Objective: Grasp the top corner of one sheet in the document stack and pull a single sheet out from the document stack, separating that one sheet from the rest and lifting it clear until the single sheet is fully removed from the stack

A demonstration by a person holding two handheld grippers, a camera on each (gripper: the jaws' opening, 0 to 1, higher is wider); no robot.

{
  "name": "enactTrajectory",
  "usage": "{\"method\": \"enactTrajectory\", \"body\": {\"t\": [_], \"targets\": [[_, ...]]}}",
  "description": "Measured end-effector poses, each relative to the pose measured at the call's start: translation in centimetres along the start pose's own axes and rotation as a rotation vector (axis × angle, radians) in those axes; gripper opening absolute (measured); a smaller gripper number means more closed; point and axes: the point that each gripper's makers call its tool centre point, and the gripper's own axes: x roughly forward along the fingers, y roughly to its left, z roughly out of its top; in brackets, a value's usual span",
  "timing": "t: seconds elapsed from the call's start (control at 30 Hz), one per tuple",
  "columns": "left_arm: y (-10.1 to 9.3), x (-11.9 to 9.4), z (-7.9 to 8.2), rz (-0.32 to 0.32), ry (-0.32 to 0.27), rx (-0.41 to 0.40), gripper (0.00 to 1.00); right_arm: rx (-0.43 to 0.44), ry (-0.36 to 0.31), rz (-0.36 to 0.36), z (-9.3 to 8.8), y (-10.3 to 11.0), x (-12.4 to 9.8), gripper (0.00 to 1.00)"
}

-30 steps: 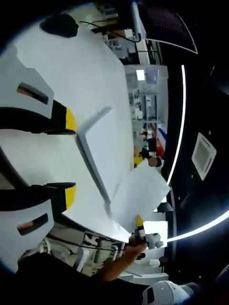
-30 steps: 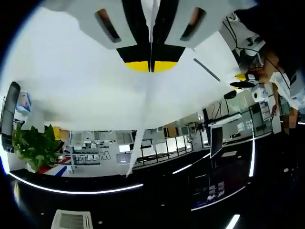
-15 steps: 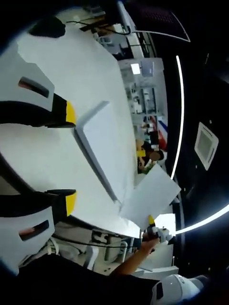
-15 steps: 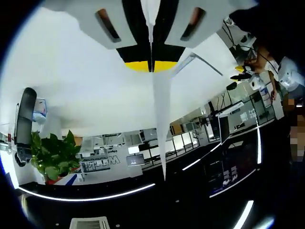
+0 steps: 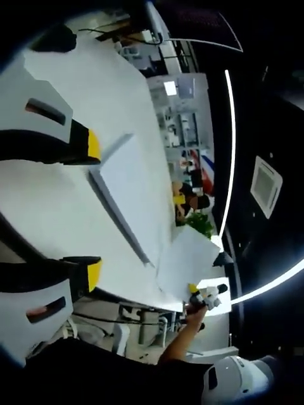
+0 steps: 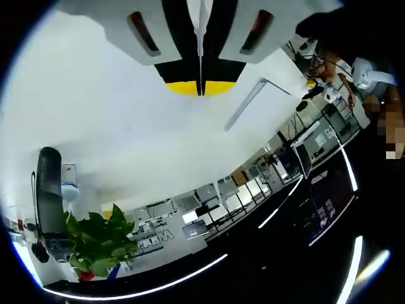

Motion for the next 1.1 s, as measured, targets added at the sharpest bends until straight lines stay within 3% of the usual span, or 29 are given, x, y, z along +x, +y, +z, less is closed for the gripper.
{"method": "enactTrajectory", "body": {"t": [0.1,0.17,0.37,0.47,0.53,0.63,0.83,1.0,1.1], "targets": [[0.4,-0.4,0.2,0.015,-0.007,-0.008,0.6,0.022,0.03,-0.021,-0.9,-0.5,0.8,0.01],[0.8,-0.6,0.2,0.032,0.001,-0.049,0.62,0.08,0.055,-0.021,-1.7,-0.6,1.4,0.01],[0.9,-0.8,0.4,0.033,-0.029,-0.069,0.63,0.085,0.133,-0.061,-2.7,-2.1,2.6,0.02],[0.9,-0.6,0.0,0.034,-0.01,-0.069,0.63,0.088,0.166,-0.097,-3.8,-2.2,3.3,0.02],[0.8,-0.3,-0.1,0.029,0.004,-0.06,0.63,0.088,0.176,-0.121,-3.9,-3.4,3.6,0.02],[0.8,-0.2,-0.1,0.019,0.009,-0.054,0.63,0.098,0.189,-0.145,-4.5,-3.1,4.0,0.02],[1.0,-0.2,0.4,0.01,0.014,-0.054,0.62,0.021,0.266,-0.232,-5.9,-3.1,4.5,0.02],[0.6,-0.5,0.6,0.0,0.024,-0.045,0.62,-0.046,0.347,-0.298,-8.1,-2.5,5.3,0.02],[0.4,-0.8,0.6,-0.002,0.032,-0.042,0.62,-0.053,0.344,-0.32,-8.7,-2.2,5.8,0.02]]}}
